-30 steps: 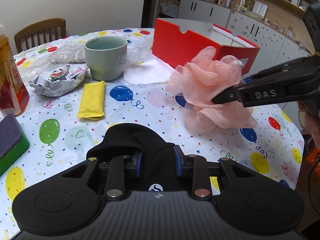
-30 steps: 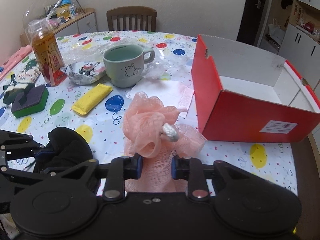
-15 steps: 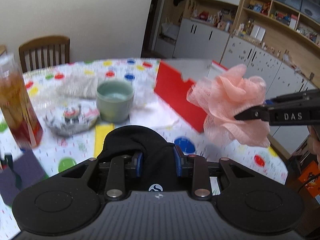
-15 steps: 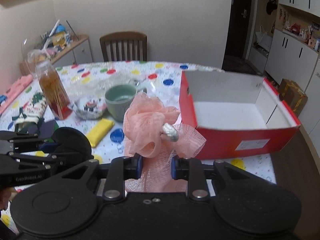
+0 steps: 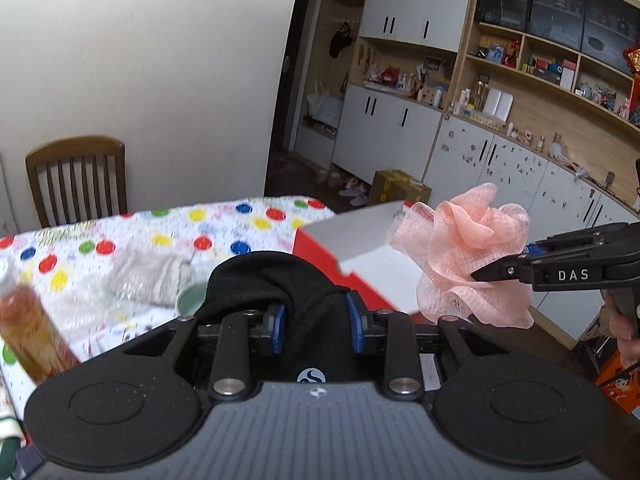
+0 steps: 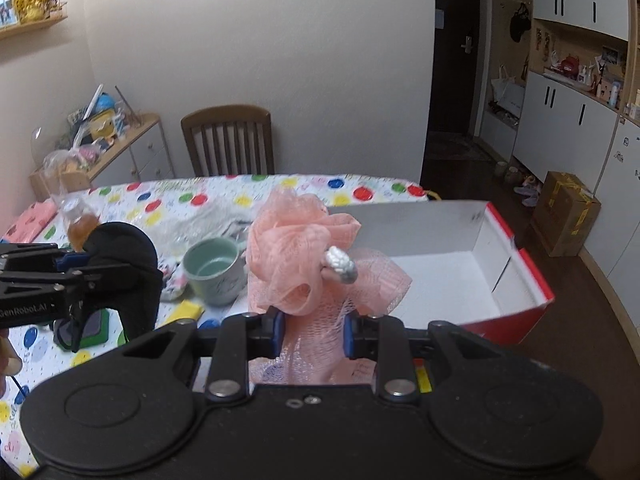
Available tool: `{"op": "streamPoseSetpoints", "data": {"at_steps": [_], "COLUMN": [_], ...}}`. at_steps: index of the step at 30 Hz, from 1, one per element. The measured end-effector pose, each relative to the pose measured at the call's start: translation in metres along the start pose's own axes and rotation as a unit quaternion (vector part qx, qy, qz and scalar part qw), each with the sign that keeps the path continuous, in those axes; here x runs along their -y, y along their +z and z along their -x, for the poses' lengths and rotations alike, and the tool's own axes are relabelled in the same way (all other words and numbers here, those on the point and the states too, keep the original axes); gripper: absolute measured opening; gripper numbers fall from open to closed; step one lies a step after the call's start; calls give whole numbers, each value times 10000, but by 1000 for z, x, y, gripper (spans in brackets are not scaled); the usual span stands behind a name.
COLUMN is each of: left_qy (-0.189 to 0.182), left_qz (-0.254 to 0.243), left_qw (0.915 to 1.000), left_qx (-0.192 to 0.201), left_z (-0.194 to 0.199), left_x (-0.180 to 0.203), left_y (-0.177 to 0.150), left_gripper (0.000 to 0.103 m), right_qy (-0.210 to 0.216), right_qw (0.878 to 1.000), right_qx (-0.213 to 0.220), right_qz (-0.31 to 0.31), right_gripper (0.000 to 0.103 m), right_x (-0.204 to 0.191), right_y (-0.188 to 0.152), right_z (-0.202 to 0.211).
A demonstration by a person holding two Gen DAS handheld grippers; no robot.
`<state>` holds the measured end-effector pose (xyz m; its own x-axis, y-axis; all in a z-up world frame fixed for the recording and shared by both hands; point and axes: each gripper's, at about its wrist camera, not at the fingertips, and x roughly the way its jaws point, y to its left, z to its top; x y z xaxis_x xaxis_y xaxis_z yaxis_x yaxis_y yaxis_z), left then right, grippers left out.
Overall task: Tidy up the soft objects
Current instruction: 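Carry the bath puff and black cloth with both grippers over the red box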
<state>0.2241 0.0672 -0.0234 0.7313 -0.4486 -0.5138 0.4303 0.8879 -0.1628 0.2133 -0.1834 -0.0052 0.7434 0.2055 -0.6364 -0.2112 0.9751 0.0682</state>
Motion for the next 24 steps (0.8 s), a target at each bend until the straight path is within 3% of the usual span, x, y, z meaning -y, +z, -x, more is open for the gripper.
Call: {"op": "streamPoseSetpoints", "data": {"at_steps": [12, 24], "left_qy": [-47, 10], "left_qz": [99, 102], "left_qw": [9999, 9993], "left_qx": [-46, -346], "left_z": [-63, -148], "left_x": [57, 118], "left_y": [51, 74], "left_gripper": [30, 30], "right_qy": [16, 161], "right_qw": [9999, 9999], "right_qx": [113, -38], "right_qz": [59, 25], "right_gripper": [27, 27], "right_x": [72, 143], "right_y": [23, 36], "right_z": [-14, -47]}}
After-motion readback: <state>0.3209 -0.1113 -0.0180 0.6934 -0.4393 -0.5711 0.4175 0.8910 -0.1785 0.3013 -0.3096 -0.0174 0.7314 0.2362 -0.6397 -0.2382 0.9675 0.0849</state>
